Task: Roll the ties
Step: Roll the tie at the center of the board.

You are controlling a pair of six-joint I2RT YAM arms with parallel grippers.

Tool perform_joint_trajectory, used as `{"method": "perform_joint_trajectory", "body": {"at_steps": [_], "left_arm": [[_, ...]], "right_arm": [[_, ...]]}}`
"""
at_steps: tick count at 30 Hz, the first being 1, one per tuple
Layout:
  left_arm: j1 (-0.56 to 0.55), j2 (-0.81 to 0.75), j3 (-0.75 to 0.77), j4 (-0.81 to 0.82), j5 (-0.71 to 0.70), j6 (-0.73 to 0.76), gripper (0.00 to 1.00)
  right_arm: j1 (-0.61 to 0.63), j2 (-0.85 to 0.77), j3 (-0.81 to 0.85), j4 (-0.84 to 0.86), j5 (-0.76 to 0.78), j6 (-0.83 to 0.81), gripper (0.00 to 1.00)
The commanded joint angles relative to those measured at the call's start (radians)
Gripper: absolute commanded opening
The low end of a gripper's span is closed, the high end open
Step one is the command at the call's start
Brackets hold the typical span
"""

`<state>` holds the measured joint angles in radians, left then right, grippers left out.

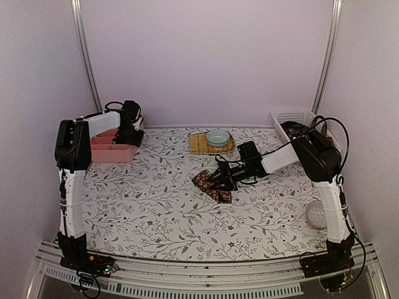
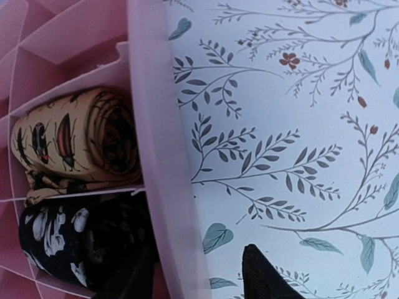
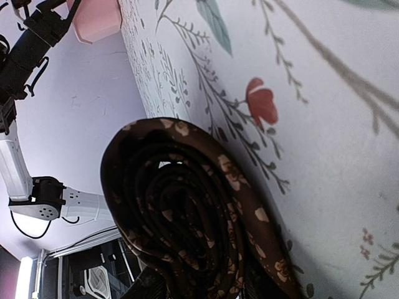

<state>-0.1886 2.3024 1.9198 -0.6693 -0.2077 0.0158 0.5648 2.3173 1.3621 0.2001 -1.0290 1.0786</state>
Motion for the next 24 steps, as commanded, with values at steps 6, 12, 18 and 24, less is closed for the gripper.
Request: {"method": "perform_joint_trajectory", "body": {"at_steps": [6, 12, 18, 24], "left_arm": [[-0.058, -0.035, -0.053, -0.027, 0.031, -0.01, 0.21], [-0.088, -0.146, -0.225, 0.026, 0.033, -0.033, 0.03], [-0.136, -0.256, -0.393, 0.061, 0.018, -0.064, 0.0], [-0.192, -0.406, -0.564, 0.077, 0.025, -0.126, 0.0]], "right_arm": [[0.006, 0.1, -0.007, -0.077, 0.073, -0.014, 0.37], [0.009, 0.099, -0.006, -0.079, 0.072, -0.014, 0.37], [0.009, 0.1, -0.006, -0.08, 0.073, -0.016, 0.37], [0.009, 0.09, -0.007, -0.084, 0.075, -0.018, 0.37]]}}
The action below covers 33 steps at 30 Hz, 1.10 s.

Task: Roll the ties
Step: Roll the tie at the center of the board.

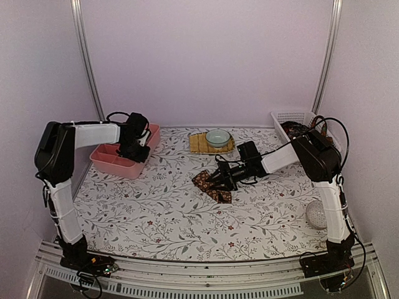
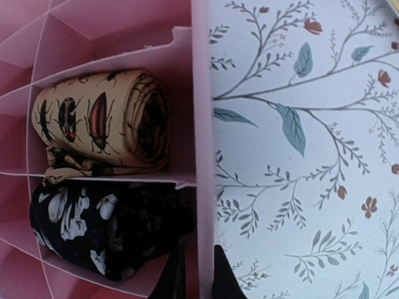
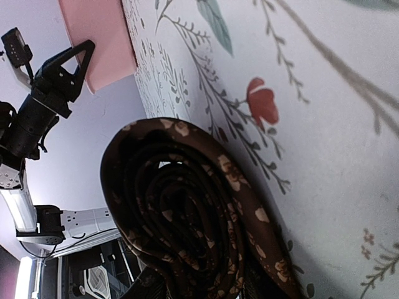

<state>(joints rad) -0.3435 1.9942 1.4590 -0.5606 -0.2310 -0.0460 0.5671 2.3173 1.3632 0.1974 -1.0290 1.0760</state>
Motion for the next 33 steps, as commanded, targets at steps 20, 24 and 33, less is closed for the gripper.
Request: {"method": "perform_joint_trajectory", "body": {"at_steps": [20, 24, 33], "left_arm": [[-0.214, -0.256, -0.303, -0.09, 0.113, 0.221, 0.0], [-0.198, -0.238, -0.251, -0.166, 0.048, 0.322, 0.01], [-0.166, -0.272, -0.31, -0.137, -0.028, 0.547, 0.09]], "right_arm": [[0.008, 0.09, -0.013, -0.086, 0.076, -0.025, 0.37], [0.01, 0.088, -0.012, -0.084, 0.074, -0.024, 0.37], [0.014, 0.081, -0.016, -0.081, 0.074, -0.023, 0.37]]}}
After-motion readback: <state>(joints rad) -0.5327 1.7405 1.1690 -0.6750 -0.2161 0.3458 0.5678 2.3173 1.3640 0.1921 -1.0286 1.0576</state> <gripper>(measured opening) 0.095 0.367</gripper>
